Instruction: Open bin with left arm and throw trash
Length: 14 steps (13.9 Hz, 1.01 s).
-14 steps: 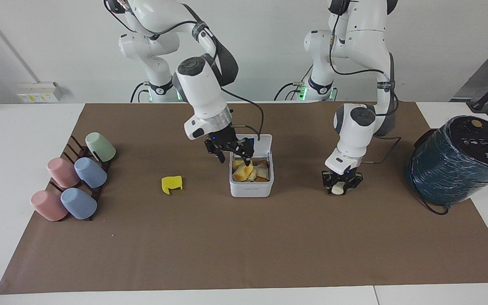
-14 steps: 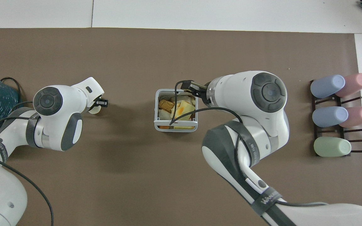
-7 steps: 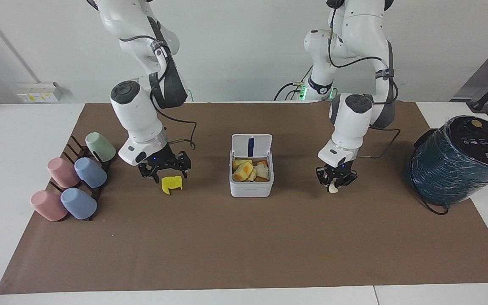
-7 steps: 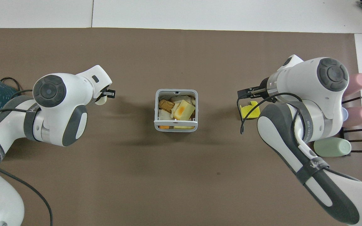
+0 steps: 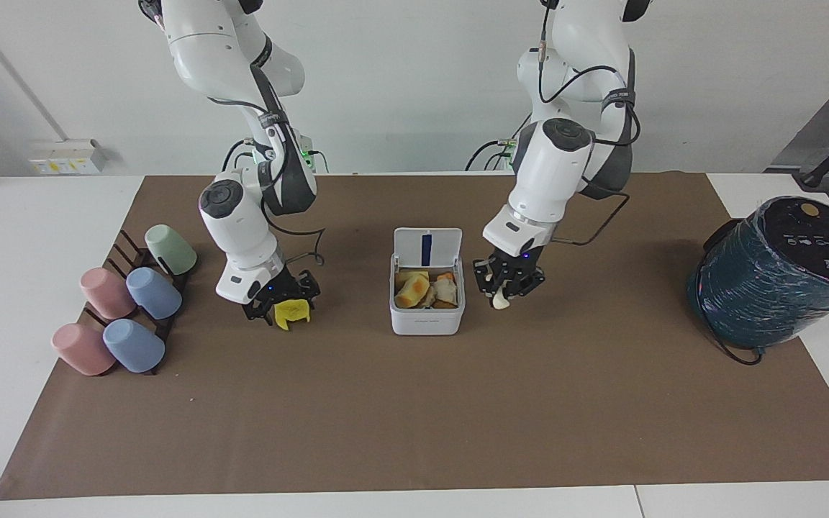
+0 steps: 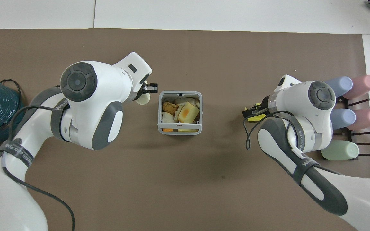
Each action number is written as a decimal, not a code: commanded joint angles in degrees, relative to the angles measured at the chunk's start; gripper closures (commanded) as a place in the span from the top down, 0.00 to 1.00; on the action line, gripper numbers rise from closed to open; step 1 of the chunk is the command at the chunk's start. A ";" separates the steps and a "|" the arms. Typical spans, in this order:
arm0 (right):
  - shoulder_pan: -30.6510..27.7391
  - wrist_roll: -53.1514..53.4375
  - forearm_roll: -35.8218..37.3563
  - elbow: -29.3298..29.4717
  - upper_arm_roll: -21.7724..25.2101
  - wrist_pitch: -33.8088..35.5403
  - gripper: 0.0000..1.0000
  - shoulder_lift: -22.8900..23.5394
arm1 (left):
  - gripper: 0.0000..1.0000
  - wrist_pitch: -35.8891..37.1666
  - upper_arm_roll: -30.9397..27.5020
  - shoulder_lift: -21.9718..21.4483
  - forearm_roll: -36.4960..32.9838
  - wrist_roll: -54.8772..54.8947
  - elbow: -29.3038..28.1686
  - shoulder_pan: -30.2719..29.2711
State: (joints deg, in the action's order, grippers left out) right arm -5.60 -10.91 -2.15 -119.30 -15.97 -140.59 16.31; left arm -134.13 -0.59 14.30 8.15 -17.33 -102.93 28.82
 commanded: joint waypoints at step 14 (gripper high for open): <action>-1.88 7.63 0.40 5.72 -1.08 8.80 0.00 -2.15 | 1.00 11.84 -2.40 -3.84 -4.16 -1.32 0.89 1.69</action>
State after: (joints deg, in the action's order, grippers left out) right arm -7.25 -8.14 -2.10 -118.53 -16.09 -139.02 16.10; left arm -128.04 -2.89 12.64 8.01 -20.32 -101.88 33.24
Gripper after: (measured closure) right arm 0.982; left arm 0.000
